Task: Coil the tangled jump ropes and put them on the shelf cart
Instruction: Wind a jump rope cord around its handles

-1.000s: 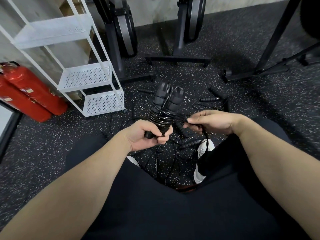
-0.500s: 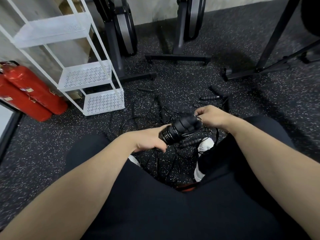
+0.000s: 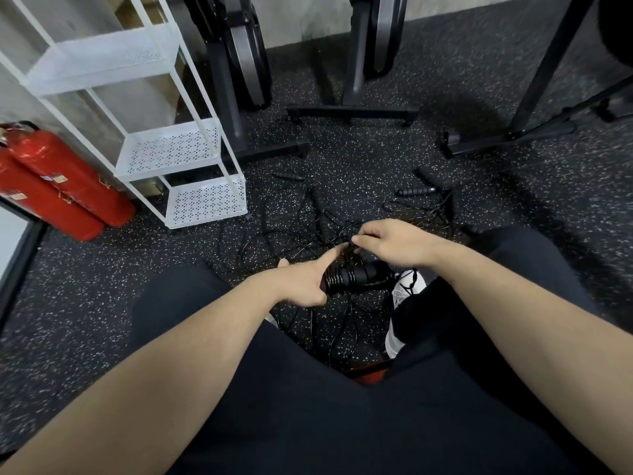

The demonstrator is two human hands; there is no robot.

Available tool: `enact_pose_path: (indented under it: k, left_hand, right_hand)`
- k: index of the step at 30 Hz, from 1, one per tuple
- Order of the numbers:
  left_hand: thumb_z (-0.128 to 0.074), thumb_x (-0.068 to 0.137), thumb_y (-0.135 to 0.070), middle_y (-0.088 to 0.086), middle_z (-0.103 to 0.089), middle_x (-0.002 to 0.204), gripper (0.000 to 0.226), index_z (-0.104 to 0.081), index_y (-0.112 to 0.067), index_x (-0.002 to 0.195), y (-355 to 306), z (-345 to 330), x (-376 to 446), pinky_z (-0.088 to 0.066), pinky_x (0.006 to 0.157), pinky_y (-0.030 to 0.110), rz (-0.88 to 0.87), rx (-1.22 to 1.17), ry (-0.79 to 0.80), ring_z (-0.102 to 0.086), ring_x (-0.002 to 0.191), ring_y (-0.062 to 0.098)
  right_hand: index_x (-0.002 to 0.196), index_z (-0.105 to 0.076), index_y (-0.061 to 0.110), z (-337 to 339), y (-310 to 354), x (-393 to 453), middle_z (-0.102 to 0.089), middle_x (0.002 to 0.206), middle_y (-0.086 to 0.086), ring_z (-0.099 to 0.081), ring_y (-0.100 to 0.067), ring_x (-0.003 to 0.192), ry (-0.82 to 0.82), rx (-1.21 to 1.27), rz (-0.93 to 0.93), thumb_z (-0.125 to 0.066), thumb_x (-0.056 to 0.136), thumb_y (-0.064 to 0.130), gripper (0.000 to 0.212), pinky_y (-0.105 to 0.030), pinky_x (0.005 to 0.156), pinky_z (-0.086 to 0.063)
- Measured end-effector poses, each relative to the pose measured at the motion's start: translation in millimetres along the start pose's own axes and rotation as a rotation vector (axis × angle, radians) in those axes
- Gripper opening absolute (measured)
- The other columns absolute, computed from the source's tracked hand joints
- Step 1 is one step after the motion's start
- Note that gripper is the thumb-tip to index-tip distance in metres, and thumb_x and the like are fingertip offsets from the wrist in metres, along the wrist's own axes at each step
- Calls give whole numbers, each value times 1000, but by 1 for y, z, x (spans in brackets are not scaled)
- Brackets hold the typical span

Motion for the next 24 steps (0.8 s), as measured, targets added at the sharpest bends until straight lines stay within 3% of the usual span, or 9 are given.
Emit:
enact_pose_path:
  k: [2, 5, 8, 10, 13, 15, 17, 20, 24]
  left_hand:
    - [-57, 90, -16, -6, -63, 71, 108, 23, -52, 153, 1, 4, -1, -25, 107, 50, 13, 6, -41, -66, 89, 22]
    - [-57, 91, -17, -5, -65, 76, 104, 18, -52, 153, 5, 5, 2, -25, 106, 49, 44, 8, -54, -63, 86, 17]
    - [-59, 90, -16, -3, -65, 80, 97, 2, -51, 157, 11, 4, 3, -29, 101, 43, 67, -6, -66, -65, 92, 21]
    - [-62, 89, -16, -7, -63, 75, 93, -10, -50, 158, 18, 3, 4, -32, 105, 43, 85, -59, -64, -61, 82, 15]
    - [-66, 87, -11, -7, -61, 75, 88, -22, -43, 157, 24, 4, 7, -40, 85, 37, 94, -202, -107, -55, 69, 12]
    - [-70, 85, -8, -3, -62, 82, 89, -26, -38, 156, 26, 6, 10, -41, 73, 32, 90, -322, -141, -56, 74, 14]
    - [-72, 84, -6, 2, -66, 102, 89, -28, -35, 155, 29, 8, 13, -47, 82, 33, 95, -470, -176, -60, 94, 18]
    - [-68, 82, 1, 7, -66, 116, 89, -31, -37, 153, 30, 18, 14, -48, 94, 39, 52, -660, -304, -60, 107, 23]
    - [-67, 79, 10, 0, -63, 120, 88, -36, -34, 149, 33, 28, 13, -43, 92, 35, -42, -943, -406, -57, 109, 16]
  right_hand:
    - [90, -61, 26, -5, 9, -1, -60, 82, 11, -53, -4, 74, 12, -20, 25, -43, 109, 33, 27, -24, 62, -39]
    - [109, -63, 15, -22, 19, -2, -64, 96, 4, -58, -11, 83, 51, -137, 79, -38, 109, 32, 30, -31, 73, -44]
    - [117, -62, 11, -37, 29, -6, -67, 107, -5, -60, -22, 91, 73, -277, 142, -35, 109, 29, 34, -37, 82, -47]
    - [123, -60, 11, -43, 33, -8, -66, 107, -6, -59, -23, 89, 84, -322, 153, -34, 109, 27, 33, -36, 81, -46]
    - [135, -55, 12, -48, 35, -9, -67, 117, -9, -62, -25, 97, 86, -309, 151, -34, 109, 25, 35, -39, 88, -49]
    - [149, -45, 18, -47, 35, -9, -68, 106, -4, -64, -19, 86, 61, -232, 142, -34, 109, 23, 41, -29, 76, -51]
    - [158, -28, 29, -45, 37, -10, -65, 89, 4, -56, -12, 61, 26, -47, 127, -37, 109, 24, 50, -21, 52, -42]
    - [151, -26, 33, -39, 34, -8, -68, 110, 1, -62, -20, 62, -73, 205, 107, -48, 106, 29, 50, -38, 61, -54]
    - [121, -40, 31, -27, 28, -8, -66, 87, 4, -48, -11, 55, -187, 363, 89, -54, 103, 40, 24, -33, 58, -44]
Point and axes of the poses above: each hand's wrist, its own x-axis towards the middle knuckle, its own z-axis out of the back of the hand, y = z × x, the point moved 6 cm from there along x, towards the middle knuckle
